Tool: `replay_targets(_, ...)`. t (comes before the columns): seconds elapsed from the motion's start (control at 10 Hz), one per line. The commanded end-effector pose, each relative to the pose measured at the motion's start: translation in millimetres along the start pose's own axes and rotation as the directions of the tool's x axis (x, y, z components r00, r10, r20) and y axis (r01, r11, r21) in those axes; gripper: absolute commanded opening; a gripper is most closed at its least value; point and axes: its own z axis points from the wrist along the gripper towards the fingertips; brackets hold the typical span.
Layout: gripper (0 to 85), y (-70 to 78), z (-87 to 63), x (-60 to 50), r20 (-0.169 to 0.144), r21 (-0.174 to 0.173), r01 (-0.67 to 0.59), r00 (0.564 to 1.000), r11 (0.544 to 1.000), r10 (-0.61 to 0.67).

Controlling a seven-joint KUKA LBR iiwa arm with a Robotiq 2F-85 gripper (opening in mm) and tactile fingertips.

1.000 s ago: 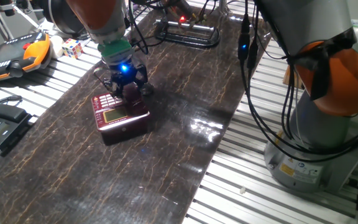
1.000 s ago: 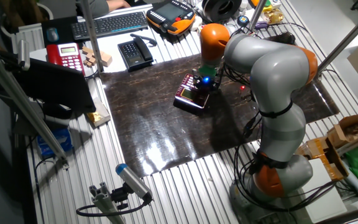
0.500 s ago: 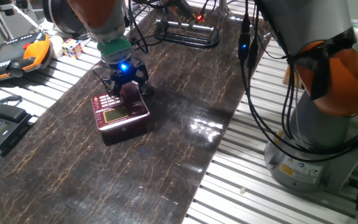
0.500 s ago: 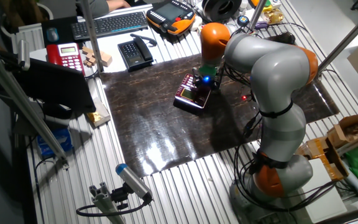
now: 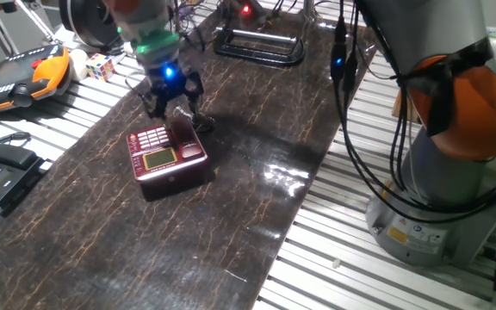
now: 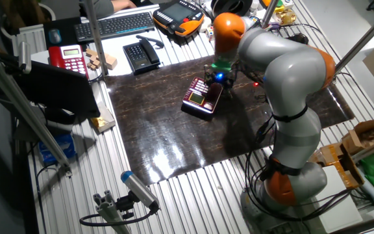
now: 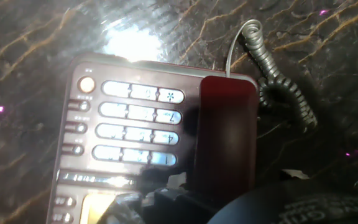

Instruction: Place the handset of the telephone on the corresponding phone cradle

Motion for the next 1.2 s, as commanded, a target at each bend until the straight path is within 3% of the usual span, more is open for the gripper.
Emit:
replay_targets(0.0, 56.0, -0.5, -6.9, 0.8, 0.007, 0.002, 0.108, 0.994, 0.994, -0.108)
replay_targets(0.2, 37.3, -6.4, -19.2, 1.6, 0.035, 0.029, 0.223, 0.974, 0.975, -0.223)
replay_targets(0.4, 17.3, -19.9, -37.2, 2.8, 0.023, 0.066, 0.361, 0.931, 0.93, -0.363)
replay_targets(0.5, 5.0, -25.5, -45.3, 4.7, 0.027, 0.06, 0.421, 0.906, 0.905, -0.423)
replay_targets(0.8, 2.0, -41.6, -62.7, 5.1, 0.051, 0.061, 0.524, 0.848, 0.849, -0.527)
replay_targets(1.1, 2.0, -47.7, -66.0, -1.7, 0.056, 0.093, 0.599, 0.794, 0.795, -0.605)
